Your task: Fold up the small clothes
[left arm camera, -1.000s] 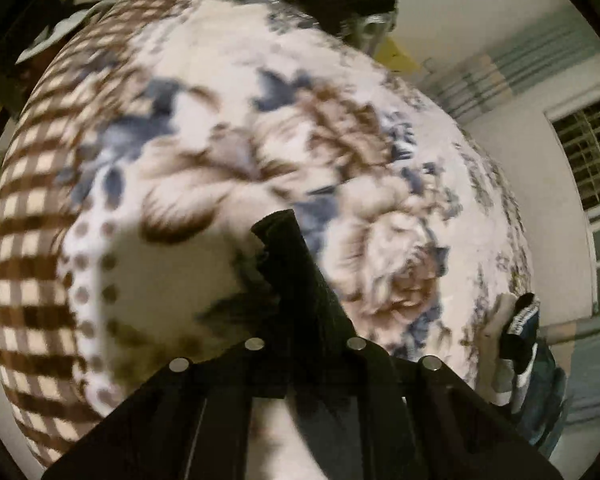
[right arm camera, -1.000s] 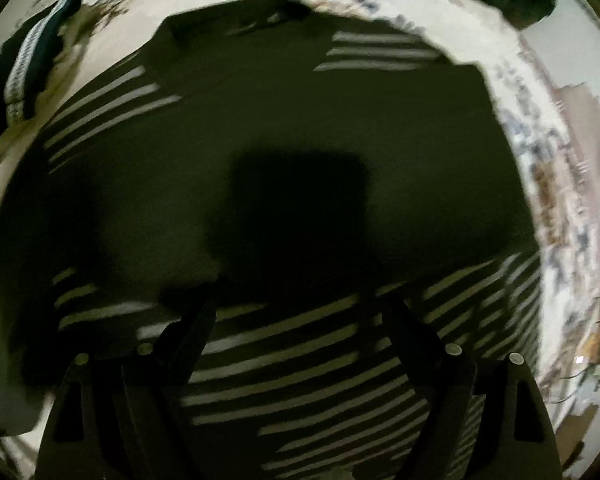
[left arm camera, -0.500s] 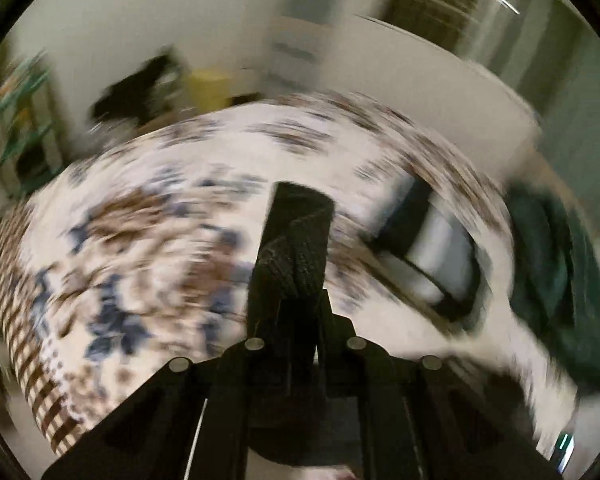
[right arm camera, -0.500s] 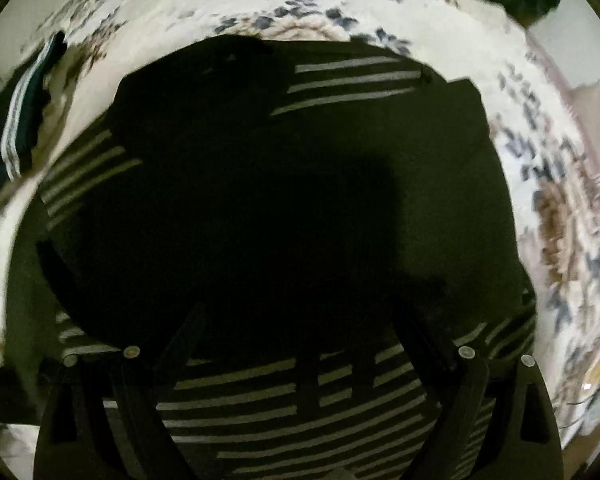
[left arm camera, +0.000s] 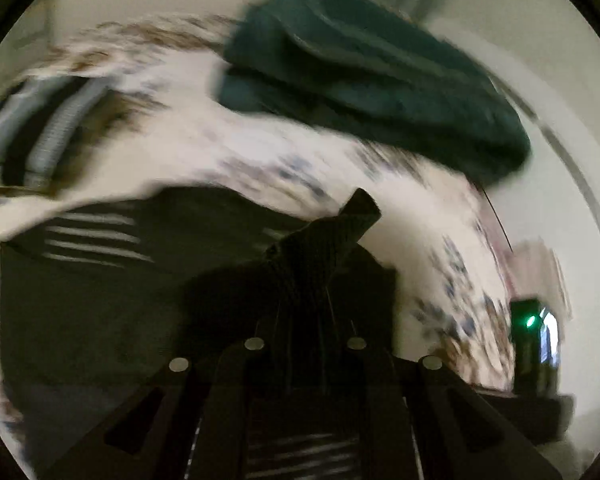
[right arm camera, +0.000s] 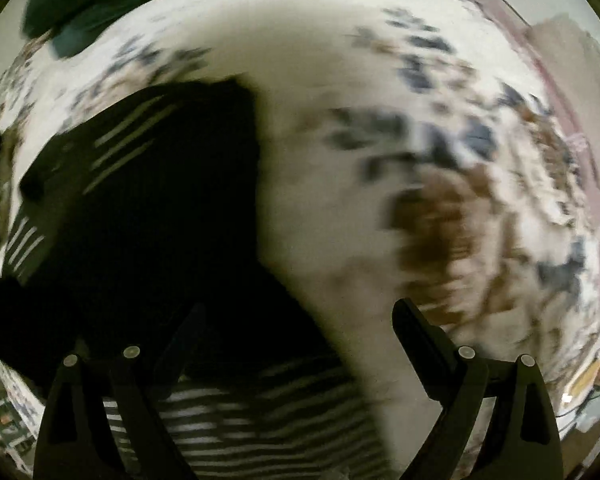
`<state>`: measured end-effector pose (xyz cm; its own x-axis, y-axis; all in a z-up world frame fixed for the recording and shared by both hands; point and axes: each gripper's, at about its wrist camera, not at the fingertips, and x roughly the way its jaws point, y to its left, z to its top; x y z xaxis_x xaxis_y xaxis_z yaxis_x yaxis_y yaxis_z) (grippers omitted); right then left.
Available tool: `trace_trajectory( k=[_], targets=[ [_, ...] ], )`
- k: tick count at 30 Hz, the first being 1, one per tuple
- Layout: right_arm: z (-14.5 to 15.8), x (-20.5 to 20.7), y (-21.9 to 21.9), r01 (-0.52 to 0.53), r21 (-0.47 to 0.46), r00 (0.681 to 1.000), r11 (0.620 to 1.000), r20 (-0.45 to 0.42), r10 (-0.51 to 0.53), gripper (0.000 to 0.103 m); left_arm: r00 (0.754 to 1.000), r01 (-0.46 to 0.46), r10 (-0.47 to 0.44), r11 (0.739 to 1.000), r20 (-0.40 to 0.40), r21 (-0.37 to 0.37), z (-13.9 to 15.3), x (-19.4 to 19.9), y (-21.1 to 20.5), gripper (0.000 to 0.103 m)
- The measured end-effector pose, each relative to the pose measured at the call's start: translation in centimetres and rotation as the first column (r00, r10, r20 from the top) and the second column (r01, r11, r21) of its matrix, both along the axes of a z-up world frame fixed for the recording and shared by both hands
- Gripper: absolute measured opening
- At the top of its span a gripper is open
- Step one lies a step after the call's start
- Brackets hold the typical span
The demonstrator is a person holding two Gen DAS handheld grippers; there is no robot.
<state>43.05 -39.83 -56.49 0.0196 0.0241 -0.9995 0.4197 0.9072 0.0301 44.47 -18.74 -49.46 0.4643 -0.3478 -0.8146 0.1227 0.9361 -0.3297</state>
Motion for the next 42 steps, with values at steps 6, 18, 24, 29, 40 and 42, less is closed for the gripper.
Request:
trace_trajectory(
  k=[6,18,24,29,40,42],
  targets=[
    [-0.1,-1.5,-6.8,0.064,0.084,0.998,0.994,-0.012,-0.063,0.096,0.997,0.060,-0.054,0.988,-0.050,0.143,-3.4,0.0,-7.7,0.020],
    [2.3,1.6,-4.0,-0.057,0.420,0.994,0.906,0.104,0.014,0.079,0.953,-0.266,0.301,0.804,0.022,0.533,-4.5,-10.7,10.4,0.097],
    [-1.3,6.9,2.3,-0.189,0.344,0.982,0.920,0.091,0.168,0.079,0.839,-0.421,0.540,0.719,-0.062,0.553,-6.3,-15.2,20.1,0.097],
    [-2.1,7.9,5.9,-0.299,0.206,0.954,0.932,0.091,0.286,0.006,0.758,-0.545,0.651,0.665,-0.039,0.511,-5.9,-15.7,22.8,0.097],
    [-1.1,7.6,5.7,-0.346,0.181,0.932,0.920,-0.047,0.360,0.006,0.752,-0.592,0.659,0.687,-0.018,0.421,-4.5,-13.4,24.4,0.097],
    [-1.4,7.5,5.0,-0.322,0.167,0.939,0.932,-0.069,0.337,0.011,0.757,-0.589,0.654,0.689,-0.011,0.423,-4.3,-13.2,24.7,0.097]
  ],
)
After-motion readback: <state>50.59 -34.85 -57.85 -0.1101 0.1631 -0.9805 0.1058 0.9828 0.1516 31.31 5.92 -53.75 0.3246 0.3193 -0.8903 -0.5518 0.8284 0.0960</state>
